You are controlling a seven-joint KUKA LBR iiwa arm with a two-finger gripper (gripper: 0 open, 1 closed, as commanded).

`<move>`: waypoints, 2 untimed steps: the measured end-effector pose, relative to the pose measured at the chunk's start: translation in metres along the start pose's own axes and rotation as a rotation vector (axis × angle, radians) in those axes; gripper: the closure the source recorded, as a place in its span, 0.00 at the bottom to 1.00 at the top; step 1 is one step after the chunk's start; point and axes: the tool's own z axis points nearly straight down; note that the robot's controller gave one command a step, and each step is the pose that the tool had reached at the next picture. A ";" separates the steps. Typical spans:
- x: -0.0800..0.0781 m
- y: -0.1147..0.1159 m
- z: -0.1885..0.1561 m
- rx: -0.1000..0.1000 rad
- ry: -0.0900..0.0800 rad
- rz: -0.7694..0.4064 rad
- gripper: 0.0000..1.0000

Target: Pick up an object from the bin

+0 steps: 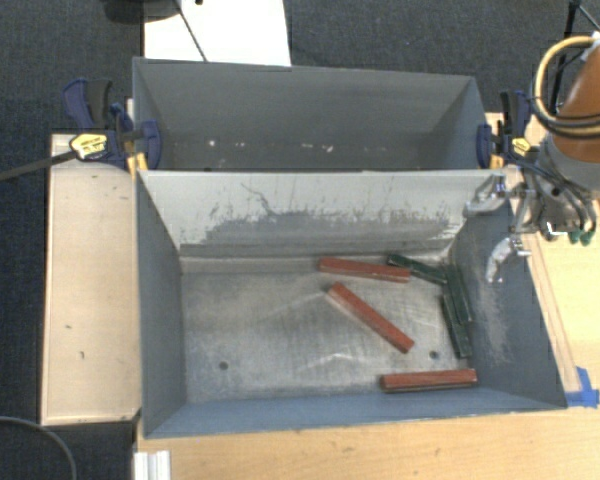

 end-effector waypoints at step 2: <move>-0.002 0.001 -0.005 0.002 -0.008 -0.009 0.00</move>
Offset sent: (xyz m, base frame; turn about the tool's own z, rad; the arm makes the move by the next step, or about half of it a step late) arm 0.0000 0.0000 0.0000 0.0000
